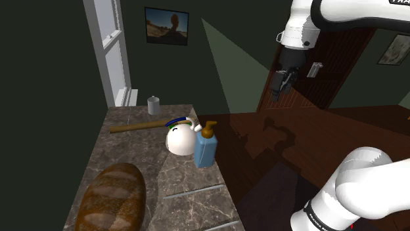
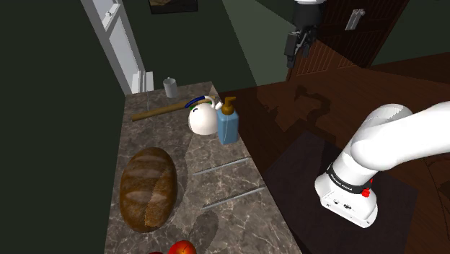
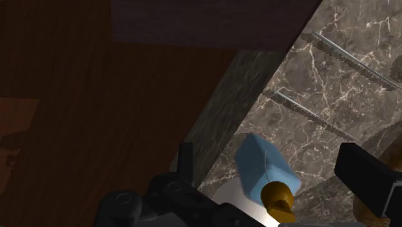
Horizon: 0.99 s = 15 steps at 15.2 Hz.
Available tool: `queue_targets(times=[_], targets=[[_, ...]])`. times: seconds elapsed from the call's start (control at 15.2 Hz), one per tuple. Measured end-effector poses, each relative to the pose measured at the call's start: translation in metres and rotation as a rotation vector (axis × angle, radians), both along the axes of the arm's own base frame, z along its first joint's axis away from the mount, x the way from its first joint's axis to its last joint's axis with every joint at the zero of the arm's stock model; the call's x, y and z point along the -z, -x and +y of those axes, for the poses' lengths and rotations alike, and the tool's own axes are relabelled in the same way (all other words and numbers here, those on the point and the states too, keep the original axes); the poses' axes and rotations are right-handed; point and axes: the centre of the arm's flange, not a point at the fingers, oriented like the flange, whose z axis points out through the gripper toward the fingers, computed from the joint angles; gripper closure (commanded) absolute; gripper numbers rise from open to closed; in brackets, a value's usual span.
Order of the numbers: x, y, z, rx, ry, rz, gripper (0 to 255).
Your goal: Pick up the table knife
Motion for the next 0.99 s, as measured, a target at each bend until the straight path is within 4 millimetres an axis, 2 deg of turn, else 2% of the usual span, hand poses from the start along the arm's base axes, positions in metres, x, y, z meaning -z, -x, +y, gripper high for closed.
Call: queue_targets(times=[0.07,0.26,0.66,0.99], targets=[[0.000,0.000,0.000,0.000,0.000,0.000,0],[0.023,-0.012,0.008,-0.064,-0.003,0.003,0],[0.089,-0.043,0.039,-0.246,-0.011,0.009,0],[0.145,-0.060,0.072,-0.400,-0.018,0.013,0]])
